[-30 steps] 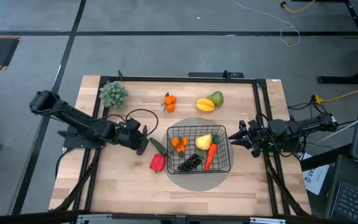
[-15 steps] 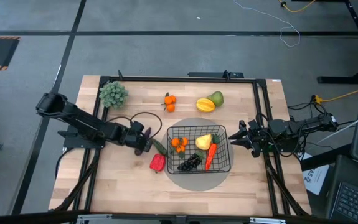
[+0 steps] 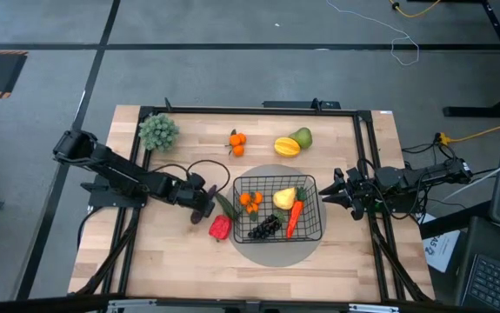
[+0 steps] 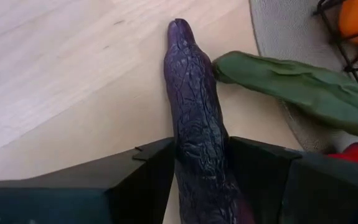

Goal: Build produce basket
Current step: Put the violet eggplant into the black wire basket

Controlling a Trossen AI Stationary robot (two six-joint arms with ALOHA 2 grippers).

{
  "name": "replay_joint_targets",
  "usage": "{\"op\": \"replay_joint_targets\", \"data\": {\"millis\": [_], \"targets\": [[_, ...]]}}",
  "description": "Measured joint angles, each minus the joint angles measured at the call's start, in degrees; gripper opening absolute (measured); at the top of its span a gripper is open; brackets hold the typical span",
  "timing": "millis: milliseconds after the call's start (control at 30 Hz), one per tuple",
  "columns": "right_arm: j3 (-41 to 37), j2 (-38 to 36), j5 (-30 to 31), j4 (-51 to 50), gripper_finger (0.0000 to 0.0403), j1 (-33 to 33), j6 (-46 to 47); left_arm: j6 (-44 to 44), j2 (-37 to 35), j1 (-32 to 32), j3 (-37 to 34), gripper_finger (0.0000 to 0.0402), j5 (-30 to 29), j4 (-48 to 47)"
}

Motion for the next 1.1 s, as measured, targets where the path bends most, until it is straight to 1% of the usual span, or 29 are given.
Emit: {"op": "replay_joint_targets", "data": {"millis": [133, 200, 333, 567, 667, 800, 867, 967, 1033, 1100], "targets": [[0.0, 0.0, 0.0, -0.01, 0.0131, 0.01, -0.01, -1.1, -0.02, -0.06, 0.04, 0.0146, -1.18, -3.48], [0.0, 0.0, 0.0, -0.01, 0.0131, 0.01, 0.0, -1.22, 0.17, 0.0, -0.26, 0.0145, -0.84, -7.54], [0.0, -0.02, 0.07, 0.01, 0.0131, 0.01, -0.02, -3.99, 0.15, -0.04, -0.14, 0.0145, -0.79, -12.64], [0.0, 0.0, 0.7, 0.01, 0.0131, -0.01, -0.03, -4.12, 0.15, -0.04, -0.2, 0.0141, -0.63, -13.32], [0.0, 0.0, 1.09, 0.06, 0.0131, -0.01, -0.38, -3.94, 0.11, -0.04, -0.21, 0.0118, -0.58, -12.98], [0.0, 0.0, 1.14, 0.14, 0.0131, -0.01, -1.42, -3.92, 0.07, -0.05, -0.2, 0.0066, -0.78, -13.04], [0.0, 0.0, 1.12, 0.17, 0.0131, 0.01, -1.33, -3.92, 0.07, -0.07, -0.14, 0.0064, -0.88, -13.08], [0.0, 0.0, 1.13, 0.17, 0.0131, 0.0, -1.3, -3.63, -0.39, -0.14, 1.64, 0.0064, -1.22, -14.67], [0.0, 0.0, 1.11, 0.17, 0.0131, -0.01, -1.29, -1.51, -0.92, -0.39, 4.64, 0.0064, -1.33, -17.13], [0.0, 0.0, 1.12, 0.17, 0.0131, -0.01, -1.31, 0.73, -1.54, -0.49, 8.74, 0.0064, -2.65, -20.76]]}}
